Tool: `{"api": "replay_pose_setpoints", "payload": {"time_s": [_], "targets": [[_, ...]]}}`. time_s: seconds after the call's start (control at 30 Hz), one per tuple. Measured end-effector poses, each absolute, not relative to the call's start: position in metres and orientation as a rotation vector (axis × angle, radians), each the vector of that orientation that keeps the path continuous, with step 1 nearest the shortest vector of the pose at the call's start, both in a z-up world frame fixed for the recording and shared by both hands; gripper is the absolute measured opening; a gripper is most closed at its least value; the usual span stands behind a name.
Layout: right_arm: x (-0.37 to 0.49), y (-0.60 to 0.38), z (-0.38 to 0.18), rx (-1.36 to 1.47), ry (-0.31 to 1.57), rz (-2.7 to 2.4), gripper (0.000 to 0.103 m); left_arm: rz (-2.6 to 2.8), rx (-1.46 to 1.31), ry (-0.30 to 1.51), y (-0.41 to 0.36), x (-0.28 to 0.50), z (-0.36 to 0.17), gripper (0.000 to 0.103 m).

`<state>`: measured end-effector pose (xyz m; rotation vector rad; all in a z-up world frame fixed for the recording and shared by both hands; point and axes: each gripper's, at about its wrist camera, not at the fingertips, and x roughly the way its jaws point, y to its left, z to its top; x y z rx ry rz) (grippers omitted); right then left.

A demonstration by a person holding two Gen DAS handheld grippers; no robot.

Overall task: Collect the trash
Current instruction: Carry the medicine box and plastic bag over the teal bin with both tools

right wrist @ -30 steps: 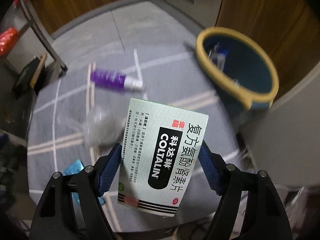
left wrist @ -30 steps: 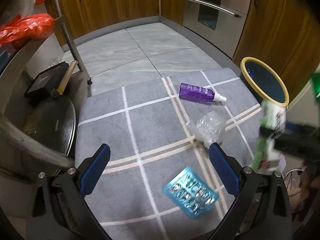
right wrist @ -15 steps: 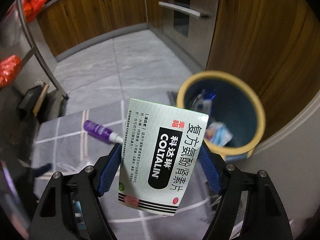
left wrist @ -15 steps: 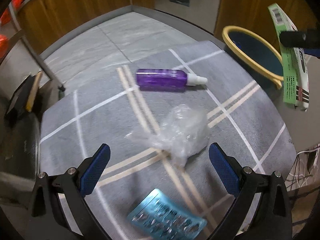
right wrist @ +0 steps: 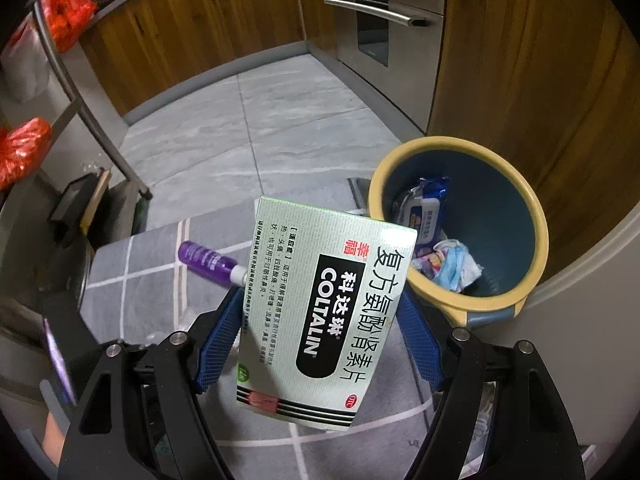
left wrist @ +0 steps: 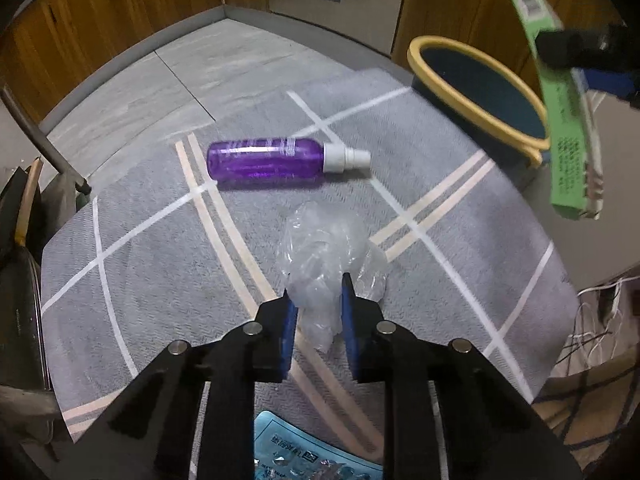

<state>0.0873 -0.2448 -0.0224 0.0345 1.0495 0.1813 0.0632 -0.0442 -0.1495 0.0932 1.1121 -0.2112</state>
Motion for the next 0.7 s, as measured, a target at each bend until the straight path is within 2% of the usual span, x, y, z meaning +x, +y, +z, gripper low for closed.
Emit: {"api": "replay_pose_setpoints", "payload": {"time_s": [0.7], "targets": [[0.097,-0.283,0.008,0.081,0.926,0.089,0.076,-0.259,0.035,0.904,-0.061,0.046,-0.06,0.017]]}}
